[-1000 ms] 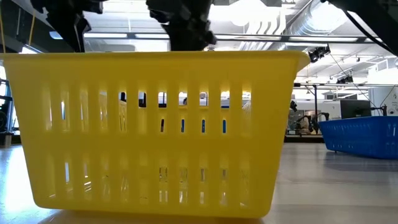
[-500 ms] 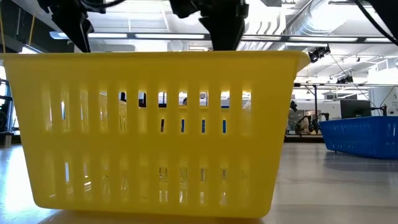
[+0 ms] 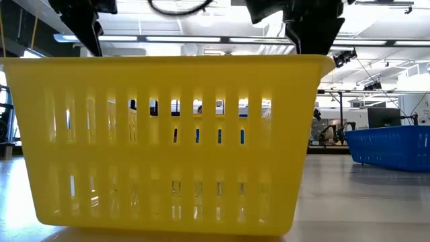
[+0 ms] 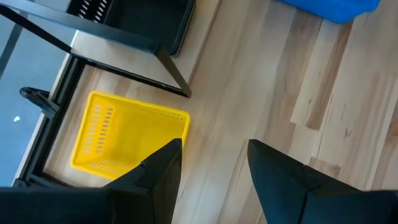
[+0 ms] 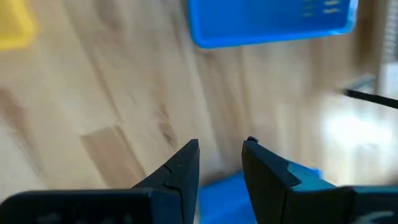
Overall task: Stack baskets on shelf by color
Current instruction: Stack the left blue bin on top of the blue bin on the shelf
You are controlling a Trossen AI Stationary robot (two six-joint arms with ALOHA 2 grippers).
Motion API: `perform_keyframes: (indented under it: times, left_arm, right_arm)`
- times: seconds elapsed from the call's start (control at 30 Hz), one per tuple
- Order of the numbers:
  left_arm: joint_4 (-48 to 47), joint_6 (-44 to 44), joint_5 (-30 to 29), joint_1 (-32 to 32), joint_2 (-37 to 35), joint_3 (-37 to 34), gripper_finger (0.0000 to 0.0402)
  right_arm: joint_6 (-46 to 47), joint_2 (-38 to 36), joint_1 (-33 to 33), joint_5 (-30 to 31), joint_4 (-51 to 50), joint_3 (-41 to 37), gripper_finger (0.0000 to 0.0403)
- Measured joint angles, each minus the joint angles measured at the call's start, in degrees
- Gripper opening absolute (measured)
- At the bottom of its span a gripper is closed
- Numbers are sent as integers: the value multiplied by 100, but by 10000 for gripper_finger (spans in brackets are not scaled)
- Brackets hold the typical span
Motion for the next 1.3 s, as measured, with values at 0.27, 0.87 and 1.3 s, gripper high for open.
perform_keyframes:
  times: [0.27,0.87,1.3]
  left_arm:
    - [157,-408,-10,0,1,0,172]
    - [163,-1119,-10,0,-1,0,172]
    - [158,-1267,-32,-1,1,0,172]
  right_arm:
    - [-661,-1250,-174,-368,2697,-1905,108]
    - [-2359,-1429,-998,-682,5513,-3278,108]
    - [-2620,-1427,-1117,-1197,6490,-3900,108]
